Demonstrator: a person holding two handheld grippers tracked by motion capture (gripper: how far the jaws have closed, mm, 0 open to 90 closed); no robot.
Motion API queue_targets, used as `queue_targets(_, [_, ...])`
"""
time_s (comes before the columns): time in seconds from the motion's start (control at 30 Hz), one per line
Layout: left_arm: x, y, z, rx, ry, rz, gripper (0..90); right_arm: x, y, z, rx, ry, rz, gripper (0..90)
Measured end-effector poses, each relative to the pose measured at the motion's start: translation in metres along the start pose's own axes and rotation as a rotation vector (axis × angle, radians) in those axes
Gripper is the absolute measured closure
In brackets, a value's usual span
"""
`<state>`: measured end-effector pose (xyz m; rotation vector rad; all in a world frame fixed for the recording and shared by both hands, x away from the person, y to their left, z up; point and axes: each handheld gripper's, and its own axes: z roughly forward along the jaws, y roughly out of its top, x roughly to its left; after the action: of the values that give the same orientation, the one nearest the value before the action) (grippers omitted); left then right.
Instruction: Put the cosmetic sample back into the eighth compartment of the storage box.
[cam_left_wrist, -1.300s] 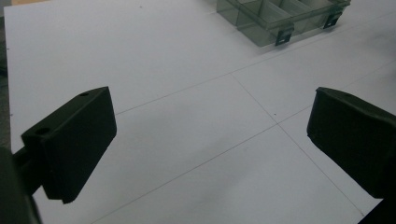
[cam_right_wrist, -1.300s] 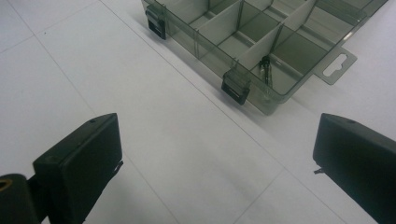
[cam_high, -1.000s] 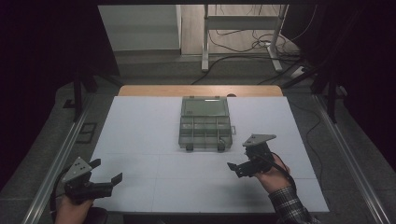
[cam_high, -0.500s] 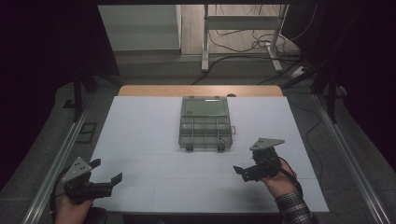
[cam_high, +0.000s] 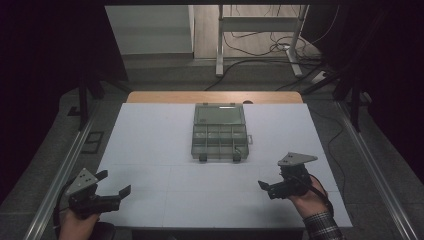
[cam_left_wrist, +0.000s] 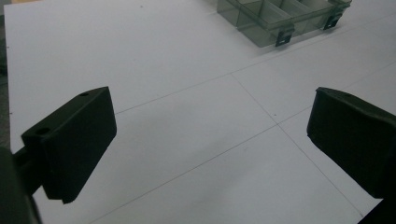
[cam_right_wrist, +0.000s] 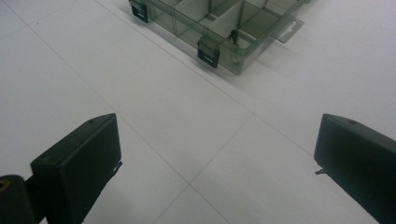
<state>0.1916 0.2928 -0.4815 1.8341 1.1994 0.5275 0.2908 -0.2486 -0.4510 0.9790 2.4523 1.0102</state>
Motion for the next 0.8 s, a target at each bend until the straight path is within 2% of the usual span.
queue_targets(0.3, [0.0, 0.0, 0.0, -0.002, -0.001, -0.004, 2.1, -0.006, -0.013, -0.014, -0.02, -0.024, 0.029, 0.7])
queue_targets(0.8, [0.0, 0.0, 0.0, -0.001, -0.001, -0.007, 2.1, -0.013, -0.036, -0.038, -0.05, -0.1, 0.069, 0.7])
